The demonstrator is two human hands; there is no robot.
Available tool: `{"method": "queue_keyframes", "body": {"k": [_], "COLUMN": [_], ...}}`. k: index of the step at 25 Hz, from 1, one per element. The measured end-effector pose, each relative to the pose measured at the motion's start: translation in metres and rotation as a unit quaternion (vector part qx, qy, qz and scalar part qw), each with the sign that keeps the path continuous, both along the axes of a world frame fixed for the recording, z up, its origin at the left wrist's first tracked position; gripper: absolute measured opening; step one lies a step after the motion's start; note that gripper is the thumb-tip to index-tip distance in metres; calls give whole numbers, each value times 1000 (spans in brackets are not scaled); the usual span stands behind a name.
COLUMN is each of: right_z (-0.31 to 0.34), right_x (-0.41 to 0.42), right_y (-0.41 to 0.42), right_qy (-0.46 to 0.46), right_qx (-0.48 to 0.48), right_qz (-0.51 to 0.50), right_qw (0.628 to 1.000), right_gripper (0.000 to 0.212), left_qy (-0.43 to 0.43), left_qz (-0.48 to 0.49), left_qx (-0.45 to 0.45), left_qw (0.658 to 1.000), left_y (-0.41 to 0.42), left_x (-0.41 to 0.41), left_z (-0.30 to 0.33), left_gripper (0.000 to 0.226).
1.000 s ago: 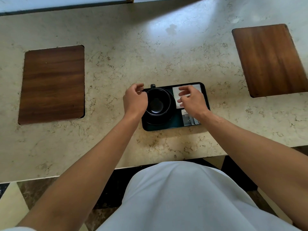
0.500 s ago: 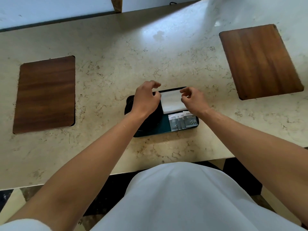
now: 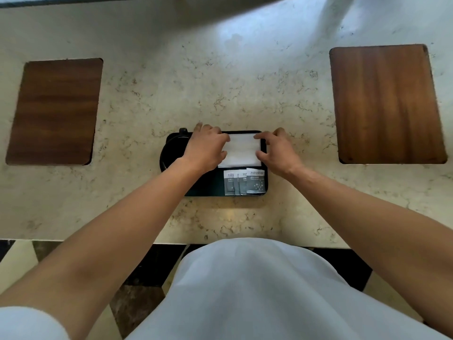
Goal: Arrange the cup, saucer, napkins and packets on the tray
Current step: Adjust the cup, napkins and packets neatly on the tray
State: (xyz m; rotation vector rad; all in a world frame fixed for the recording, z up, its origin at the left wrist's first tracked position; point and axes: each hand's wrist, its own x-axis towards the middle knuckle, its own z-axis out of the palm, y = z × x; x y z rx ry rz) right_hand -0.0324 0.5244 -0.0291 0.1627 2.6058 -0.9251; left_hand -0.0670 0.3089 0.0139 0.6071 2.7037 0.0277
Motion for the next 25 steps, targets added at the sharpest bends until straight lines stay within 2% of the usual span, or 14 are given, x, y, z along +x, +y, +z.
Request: {"method": "queue_keyframes", "body": {"k": [4,14,20,25], "right_z": [-5,-7,-5,-5], "right_x": [-2,-3,-2,1], "right_y": [0,4,8,7], "right_qy": [-4,-30,10,-12], "right_qx": [40,48,50,70], "right_qz": [19,27,21,50], "right_qw": [999,998,998,996], "right_gripper": [51,62,55,58], "left_qy": [-5,5,27,41], "left_qz": [-38,-70,-71,-72], "left_qx": [-66,-74,-71,-87], "left_qw": [997,995,995,993], "left_y": [7,9,5,-1], "left_x": [-1,0,-2,-3], "left_z": [-7,-13,-15,-15], "left_gripper": [47,45,45,42]}}
